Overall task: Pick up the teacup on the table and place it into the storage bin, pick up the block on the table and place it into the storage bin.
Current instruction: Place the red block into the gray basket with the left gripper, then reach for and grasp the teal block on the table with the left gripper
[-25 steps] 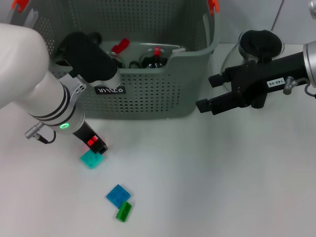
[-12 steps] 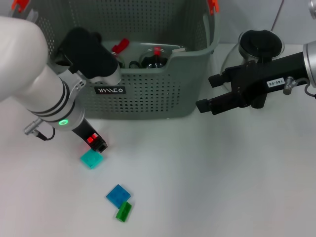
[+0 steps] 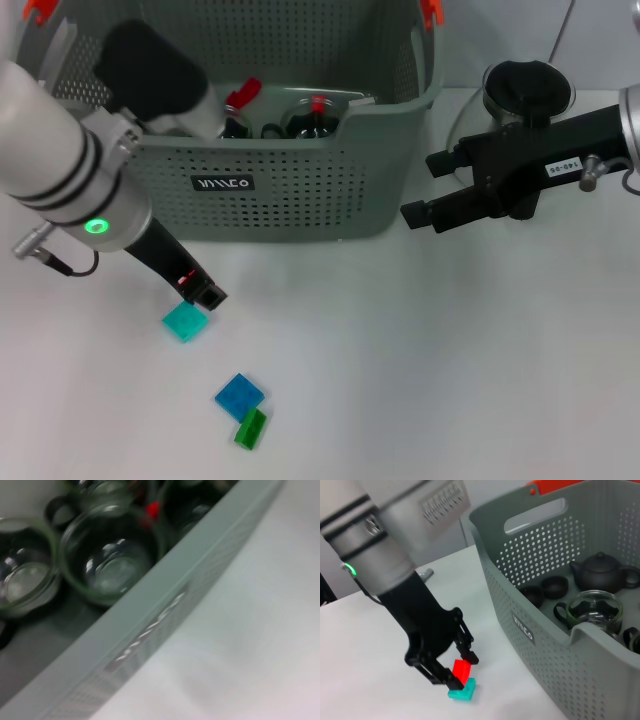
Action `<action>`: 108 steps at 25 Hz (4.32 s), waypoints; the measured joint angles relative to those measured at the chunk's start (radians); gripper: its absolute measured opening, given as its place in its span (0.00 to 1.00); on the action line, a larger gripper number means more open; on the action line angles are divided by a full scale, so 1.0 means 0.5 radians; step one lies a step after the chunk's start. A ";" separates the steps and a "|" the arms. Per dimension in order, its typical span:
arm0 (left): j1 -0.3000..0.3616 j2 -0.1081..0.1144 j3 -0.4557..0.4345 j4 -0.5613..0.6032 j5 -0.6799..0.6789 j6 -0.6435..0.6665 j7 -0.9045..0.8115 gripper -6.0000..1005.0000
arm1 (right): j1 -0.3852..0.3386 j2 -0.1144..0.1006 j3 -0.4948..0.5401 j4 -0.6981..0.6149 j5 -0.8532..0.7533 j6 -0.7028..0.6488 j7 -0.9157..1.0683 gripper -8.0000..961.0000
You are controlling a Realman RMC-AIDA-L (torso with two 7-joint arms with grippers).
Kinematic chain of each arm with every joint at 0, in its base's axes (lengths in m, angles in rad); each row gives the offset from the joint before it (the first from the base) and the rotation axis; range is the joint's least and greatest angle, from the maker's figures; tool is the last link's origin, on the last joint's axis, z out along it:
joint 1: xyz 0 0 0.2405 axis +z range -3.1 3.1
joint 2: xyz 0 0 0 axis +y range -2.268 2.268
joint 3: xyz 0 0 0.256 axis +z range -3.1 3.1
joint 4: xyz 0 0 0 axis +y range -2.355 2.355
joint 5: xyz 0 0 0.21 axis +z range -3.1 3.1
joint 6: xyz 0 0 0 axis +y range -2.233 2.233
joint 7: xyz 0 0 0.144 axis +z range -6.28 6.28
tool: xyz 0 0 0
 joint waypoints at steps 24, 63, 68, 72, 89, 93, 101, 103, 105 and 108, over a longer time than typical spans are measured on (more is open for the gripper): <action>-0.411 0.410 -1.158 0.465 -1.028 -0.027 0.354 0.48 | 0.000 -0.015 0.159 0.022 0.011 -0.274 -0.084 0.97; 0.233 0.009 -0.763 -0.997 -0.735 0.670 0.263 0.94 | 0.102 0.006 0.158 0.274 0.004 -0.138 -0.187 0.97; 0.270 0.003 -0.676 -0.888 -0.677 0.690 0.221 0.94 | 0.111 0.006 0.156 0.285 0.002 -0.129 -0.188 0.96; 0.266 -0.005 -0.543 -0.641 -0.496 0.569 0.175 0.94 | 0.114 0.009 0.158 0.286 0.002 -0.129 -0.188 0.96; 0.195 -0.006 -0.106 -0.224 -0.041 0.110 0.009 0.94 | 0.133 0.008 0.153 0.321 -0.001 -0.090 -0.188 0.97; 0.165 -0.006 -0.024 -0.099 0.029 0.010 -0.021 0.94 | 0.127 0.005 0.160 0.348 -0.001 -0.086 -0.203 0.97; 0.089 -0.009 0.049 0.158 0.073 -0.154 -0.039 0.94 | 0.122 0.001 0.162 0.362 -0.001 -0.075 -0.210 0.97; 0.069 -0.010 0.052 0.199 0.076 -0.182 -0.050 0.94 | 0.122 0.002 0.162 0.362 -0.001 -0.075 -0.216 0.97; 0.054 -0.009 0.056 0.234 0.082 -0.204 -0.066 0.94 | 0.122 0.002 0.162 0.365 -0.001 -0.074 -0.225 0.97; 0.039 -0.007 0.067 0.274 0.109 -0.230 -0.089 0.94 | 0.123 0.002 0.162 0.372 -0.001 -0.071 -0.235 0.97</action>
